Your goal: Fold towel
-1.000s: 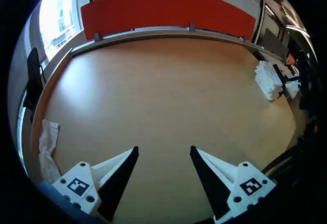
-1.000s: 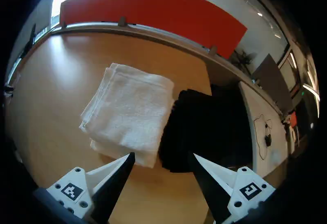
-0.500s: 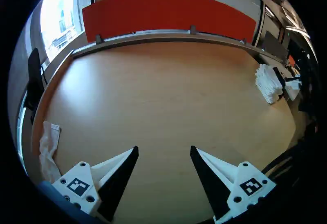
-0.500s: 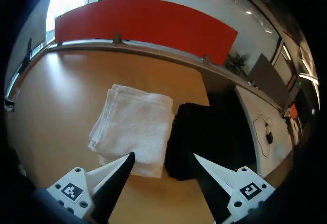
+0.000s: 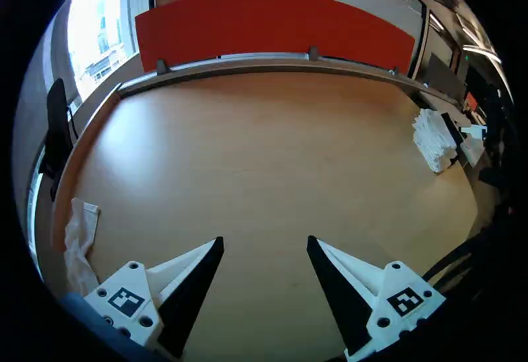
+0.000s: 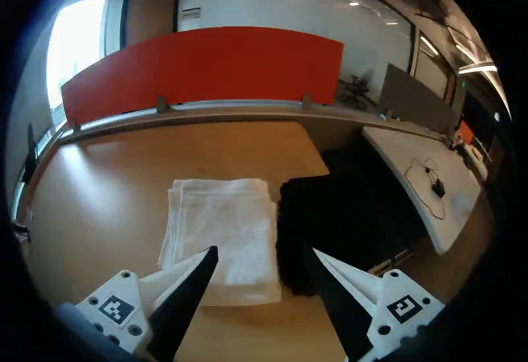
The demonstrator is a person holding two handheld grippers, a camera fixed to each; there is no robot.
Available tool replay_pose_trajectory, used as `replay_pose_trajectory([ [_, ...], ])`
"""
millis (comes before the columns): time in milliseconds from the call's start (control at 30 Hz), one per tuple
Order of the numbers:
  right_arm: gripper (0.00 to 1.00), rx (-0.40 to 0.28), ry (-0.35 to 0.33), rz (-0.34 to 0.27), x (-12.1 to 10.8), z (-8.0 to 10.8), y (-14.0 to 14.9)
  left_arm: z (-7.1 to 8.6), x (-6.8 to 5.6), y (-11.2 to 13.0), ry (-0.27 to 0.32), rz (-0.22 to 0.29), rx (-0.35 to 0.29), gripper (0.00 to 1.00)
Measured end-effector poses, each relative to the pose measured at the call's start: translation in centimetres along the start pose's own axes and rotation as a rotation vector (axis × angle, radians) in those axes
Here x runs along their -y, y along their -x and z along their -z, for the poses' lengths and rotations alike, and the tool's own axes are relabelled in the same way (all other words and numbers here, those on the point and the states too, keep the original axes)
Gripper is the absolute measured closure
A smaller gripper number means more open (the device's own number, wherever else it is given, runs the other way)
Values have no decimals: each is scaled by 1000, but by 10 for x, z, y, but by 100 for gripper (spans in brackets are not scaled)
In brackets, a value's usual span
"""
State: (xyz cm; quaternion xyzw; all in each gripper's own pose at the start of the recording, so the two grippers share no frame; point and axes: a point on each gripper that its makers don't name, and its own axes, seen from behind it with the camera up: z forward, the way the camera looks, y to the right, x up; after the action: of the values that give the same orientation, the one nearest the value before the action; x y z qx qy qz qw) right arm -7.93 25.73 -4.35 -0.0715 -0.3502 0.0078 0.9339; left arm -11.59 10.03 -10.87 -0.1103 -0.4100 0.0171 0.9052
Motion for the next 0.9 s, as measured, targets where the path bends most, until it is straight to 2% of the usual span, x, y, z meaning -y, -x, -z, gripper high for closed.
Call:
replay_pose_trajectory([
  [167, 0, -17, 9, -5, 3, 2, -3, 1, 4, -6, -7, 17, -15, 6],
  [400, 0, -96, 26, -25, 8, 7, -21, 5, 14, -27, -29, 46, -67, 6],
  [600, 0, -160, 32, -29, 16, 14, -34, 10, 25, -58, -47, 73, -144, 6],
  [900, 0, -306, 40, -45, 27, 36, -68, 20, 42, -112, -81, 114, -300, 6],
])
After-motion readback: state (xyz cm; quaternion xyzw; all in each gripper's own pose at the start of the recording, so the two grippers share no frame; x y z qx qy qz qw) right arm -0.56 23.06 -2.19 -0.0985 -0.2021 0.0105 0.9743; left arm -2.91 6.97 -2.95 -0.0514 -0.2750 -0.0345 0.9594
